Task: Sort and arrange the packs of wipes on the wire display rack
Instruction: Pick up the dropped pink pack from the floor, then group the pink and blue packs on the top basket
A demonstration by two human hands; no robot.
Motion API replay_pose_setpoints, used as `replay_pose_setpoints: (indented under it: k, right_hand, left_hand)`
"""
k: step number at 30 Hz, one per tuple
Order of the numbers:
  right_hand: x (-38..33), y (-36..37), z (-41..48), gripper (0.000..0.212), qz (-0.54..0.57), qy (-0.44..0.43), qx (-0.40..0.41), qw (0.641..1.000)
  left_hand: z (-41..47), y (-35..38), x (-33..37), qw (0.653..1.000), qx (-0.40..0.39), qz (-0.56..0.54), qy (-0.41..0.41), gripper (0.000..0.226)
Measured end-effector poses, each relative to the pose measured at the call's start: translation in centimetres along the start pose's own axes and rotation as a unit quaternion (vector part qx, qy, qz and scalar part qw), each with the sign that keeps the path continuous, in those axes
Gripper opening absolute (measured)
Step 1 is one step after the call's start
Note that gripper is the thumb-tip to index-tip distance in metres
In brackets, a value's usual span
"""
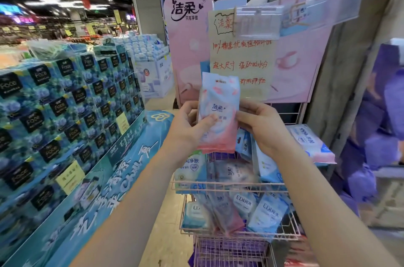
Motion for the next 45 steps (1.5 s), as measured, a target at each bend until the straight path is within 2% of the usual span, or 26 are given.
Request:
replay_pose_setpoints:
  k: [3, 4, 6, 7, 9, 11, 13, 15, 18, 20, 22, 23, 27, 32, 35, 40, 42, 45]
  right_hand:
    - [0.9, 0.0, -0.4, 0.042, 0.000, 0.022, 0.013, 1.000]
    - [1.4, 0.0, -0.4, 0.044, -0.044, 0.029, 0.023, 0.998]
    - [2.2, 0.5, -0.2, 0.039, -0.230, 0.029, 0.008, 0.973]
    - [2.8, 1.2, -0.1, 0.033, -0.337, 0.032, -0.034, 0.940]
    - [4.1, 2.9, -0.2, 0.021, -0.515, 0.047, -0.133, 0.846]
    - [5.1, 4.0, -0.5, 0.015, -0.601, 0.054, -0.182, 0.777]
    - [6.0, 4.4, -0.8, 0.018, -0.630, 0.072, -0.214, 0.743]
    - [6.6, 4.5, -0.9, 0.028, -0.639, 0.094, -0.248, 0.722]
    - [6.7, 4.5, -1.3, 0.029, -0.652, 0.115, -0.288, 0.691]
    - [6.9, 4.8, -1.6, 0.030, -0.679, 0.105, -0.318, 0.653]
    - [7.4, 5.2, -1.9, 0.052, -0.705, 0.091, -0.336, 0.618]
    - [7.6, 5.4, -2.0, 0.057, -0.709, 0.087, -0.340, 0.612]
    - [7.8, 6.0, -2.1, 0.051, -0.707, 0.092, -0.343, 0.611]
    - [7.2, 5.7, -2.0, 0.068, -0.706, 0.088, -0.313, 0.629]
    - [6.8, 5.1, -2.0, 0.067, -0.660, 0.103, -0.307, 0.678]
    - [6.5, 4.4, -1.7, 0.074, -0.617, 0.101, -0.298, 0.722]
    - [6.4, 3.9, -1.6, 0.080, -0.587, 0.105, -0.286, 0.750]
    - [5.0, 2.8, -1.2, 0.064, -0.550, 0.066, -0.263, 0.790]
  left_hand:
    - [0.0, -0.8, -0.2, 0.999, 0.037, -0.023, 0.007, 0.045]
    - [0.2, -1.3, -0.1, 0.998, 0.043, -0.036, 0.013, 0.050]
    - [0.5, -2.0, 0.0, 0.997, 0.045, -0.065, 0.015, 0.057]
    - [0.6, -2.1, 0.1, 0.996, 0.045, -0.072, 0.016, 0.058]
    - [0.8, -2.2, 0.0, 0.997, 0.044, -0.064, 0.018, 0.056]
    - [0.9, -2.0, -0.4, 0.998, 0.040, -0.054, 0.010, 0.052]
    - [0.9, -2.0, -0.8, 0.998, 0.040, -0.054, 0.000, 0.048]
    - [0.9, -2.1, -0.8, 0.998, 0.039, -0.053, -0.002, 0.045]
    - [0.9, -2.3, -0.8, 0.998, 0.037, -0.057, 0.002, 0.044]
    - [1.0, -2.5, -0.8, 0.997, 0.037, -0.067, 0.003, 0.048]
    - [1.2, -2.7, -0.9, 0.996, 0.036, -0.076, 0.003, 0.051]
    - [1.3, -2.8, -0.9, 0.996, 0.035, -0.077, 0.004, 0.050]
    - [1.5, -2.8, -0.6, 0.997, 0.028, -0.078, 0.009, 0.046]
    - [2.0, -2.6, -0.1, 0.997, 0.025, -0.070, 0.017, 0.045]
    - [2.2, -2.9, -0.1, 0.996, 0.025, -0.079, 0.018, 0.045]
    - [2.4, -2.9, 0.0, 0.995, 0.017, -0.093, 0.016, 0.043]
    - [2.5, -2.9, 0.0, 0.995, 0.014, -0.093, 0.015, 0.044]
    - [2.7, -2.9, 0.0, 0.995, 0.014, -0.093, 0.012, 0.046]
Point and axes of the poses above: each hand's wrist, its own z-axis towards the middle knuckle, its own y-axis out of the palm, x = y × z, the point moved 6 cm from there along z, towards the middle knuckle, and after that the axes turned 11 degrees about -z, right-handed, at the moved point
